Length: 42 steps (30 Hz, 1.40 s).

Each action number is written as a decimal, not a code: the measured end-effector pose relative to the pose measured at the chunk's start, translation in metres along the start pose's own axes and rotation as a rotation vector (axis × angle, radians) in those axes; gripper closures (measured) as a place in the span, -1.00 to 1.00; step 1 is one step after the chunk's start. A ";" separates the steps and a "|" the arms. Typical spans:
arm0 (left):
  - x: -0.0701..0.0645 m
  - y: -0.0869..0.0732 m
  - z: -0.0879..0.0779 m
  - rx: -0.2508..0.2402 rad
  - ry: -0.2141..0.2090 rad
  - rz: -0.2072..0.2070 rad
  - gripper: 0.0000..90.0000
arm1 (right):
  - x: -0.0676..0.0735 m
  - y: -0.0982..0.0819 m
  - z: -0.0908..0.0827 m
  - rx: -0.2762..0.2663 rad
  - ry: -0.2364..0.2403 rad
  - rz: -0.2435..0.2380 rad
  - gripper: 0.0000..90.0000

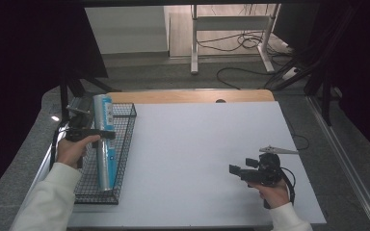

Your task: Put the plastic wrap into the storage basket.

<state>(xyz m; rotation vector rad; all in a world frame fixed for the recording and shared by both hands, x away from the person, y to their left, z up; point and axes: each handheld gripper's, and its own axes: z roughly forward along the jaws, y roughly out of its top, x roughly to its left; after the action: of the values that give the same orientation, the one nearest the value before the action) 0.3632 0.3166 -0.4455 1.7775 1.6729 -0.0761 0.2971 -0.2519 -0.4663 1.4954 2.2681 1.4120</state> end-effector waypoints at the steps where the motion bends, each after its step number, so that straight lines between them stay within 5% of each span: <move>1: -0.001 0.002 0.005 0.010 0.008 -0.007 -0.29 | 0.000 0.000 0.000 0.001 0.000 0.000 -0.73; 12: 0.008 0.008 0.041 0.058 0.098 -0.093 -0.30 | -0.001 -0.001 0.001 0.005 0.002 0.000 -0.73; 17: 0.011 0.009 0.048 0.071 0.103 -0.098 -0.31 | -0.001 -0.001 0.002 0.008 0.003 -0.002 -0.73; 23: 0.015 0.008 0.062 0.089 0.173 -0.119 -0.38 | -0.001 -0.001 0.001 0.008 0.004 0.004 -0.73; 26: 0.011 0.007 0.052 0.007 0.168 -0.088 -0.44 | -0.002 -0.001 0.001 0.011 0.008 0.002 -0.73; 29: 0.006 0.006 0.043 -0.021 0.146 -0.070 -0.52 | -0.003 0.000 0.002 0.011 0.007 0.005 -0.73; 33: -0.009 -0.005 0.028 -0.052 0.143 0.025 -0.61 | -0.003 0.000 0.005 0.018 0.007 -0.007 -0.73; 37: -0.026 -0.029 0.007 -0.154 0.118 0.131 -0.56 | -0.002 -0.001 0.009 0.042 0.003 -0.066 -0.73; 42: -0.048 -0.063 -0.013 -0.217 0.054 0.244 -0.53 | 0.002 -0.003 0.012 0.056 0.009 -0.119 -0.74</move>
<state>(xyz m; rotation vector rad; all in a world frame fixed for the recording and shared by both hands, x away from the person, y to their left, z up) 0.2930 0.2775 -0.4399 1.8140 1.4276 0.2546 0.2996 -0.2431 -0.4746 1.3453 2.3771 1.3370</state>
